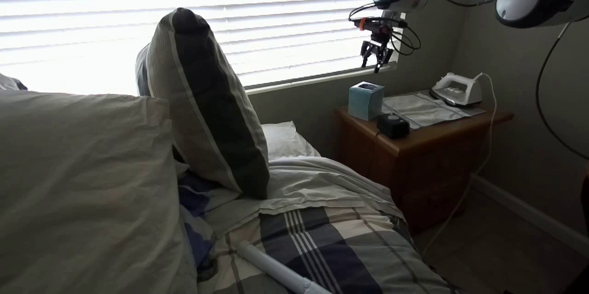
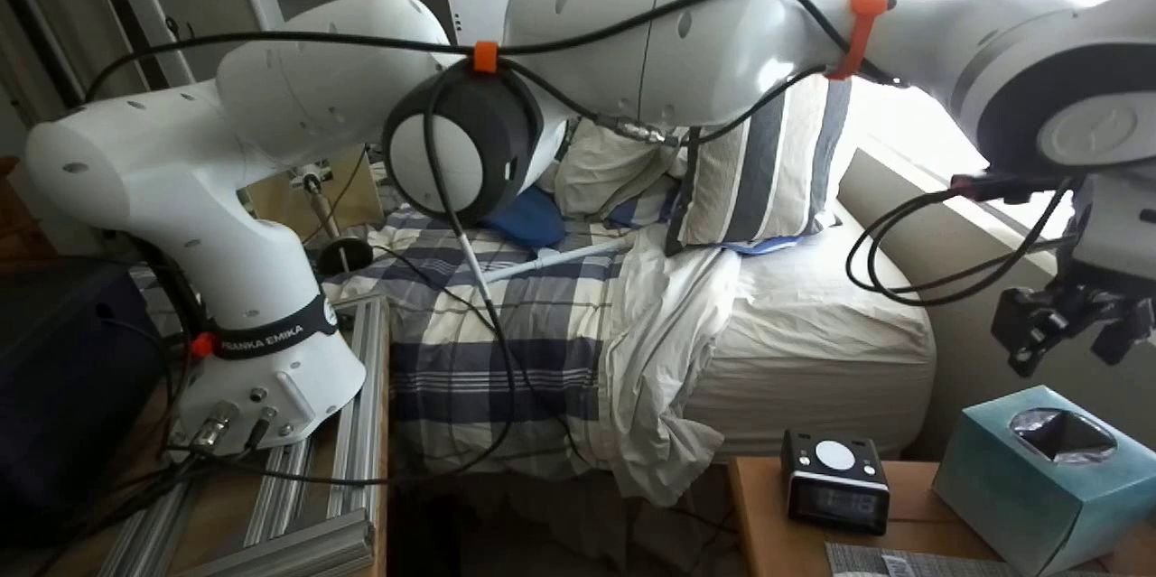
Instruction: Pick up the blue tissue box and place it right side up on the bedside table
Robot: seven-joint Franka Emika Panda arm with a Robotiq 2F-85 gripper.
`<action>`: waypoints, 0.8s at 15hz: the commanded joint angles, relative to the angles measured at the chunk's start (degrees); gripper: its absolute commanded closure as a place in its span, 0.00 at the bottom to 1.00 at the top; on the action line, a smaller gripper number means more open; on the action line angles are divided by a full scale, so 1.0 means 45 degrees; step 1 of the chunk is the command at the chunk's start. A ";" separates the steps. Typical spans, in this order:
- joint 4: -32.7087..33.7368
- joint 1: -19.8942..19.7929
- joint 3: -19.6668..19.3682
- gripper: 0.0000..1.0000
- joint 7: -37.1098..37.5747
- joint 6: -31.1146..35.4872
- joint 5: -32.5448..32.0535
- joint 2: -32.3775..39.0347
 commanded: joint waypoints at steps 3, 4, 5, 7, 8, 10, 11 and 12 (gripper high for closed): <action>-0.0386 0.0538 0.0361 0.00 -0.2829 -0.2451 0.0091 -0.1862; -0.0394 0.0740 0.0444 0.00 -0.3177 -0.2908 0.0139 -0.2141; -0.0407 0.0928 0.0495 0.00 -0.3548 -0.3343 0.0139 -0.2369; -0.0423 0.1428 0.0585 0.00 -0.4164 -0.4275 0.0120 -0.2876; -0.0421 0.1648 0.0616 0.00 -0.4529 -0.4670 0.0112 -0.3069; -0.0419 0.2078 0.0682 0.00 -0.5293 -0.5363 0.0117 -0.3390; -0.0335 0.1993 0.0416 0.00 -0.4454 -0.4681 0.0138 -0.3086; -0.0342 0.2185 0.0426 0.00 -0.4673 -0.4921 0.0133 -0.3231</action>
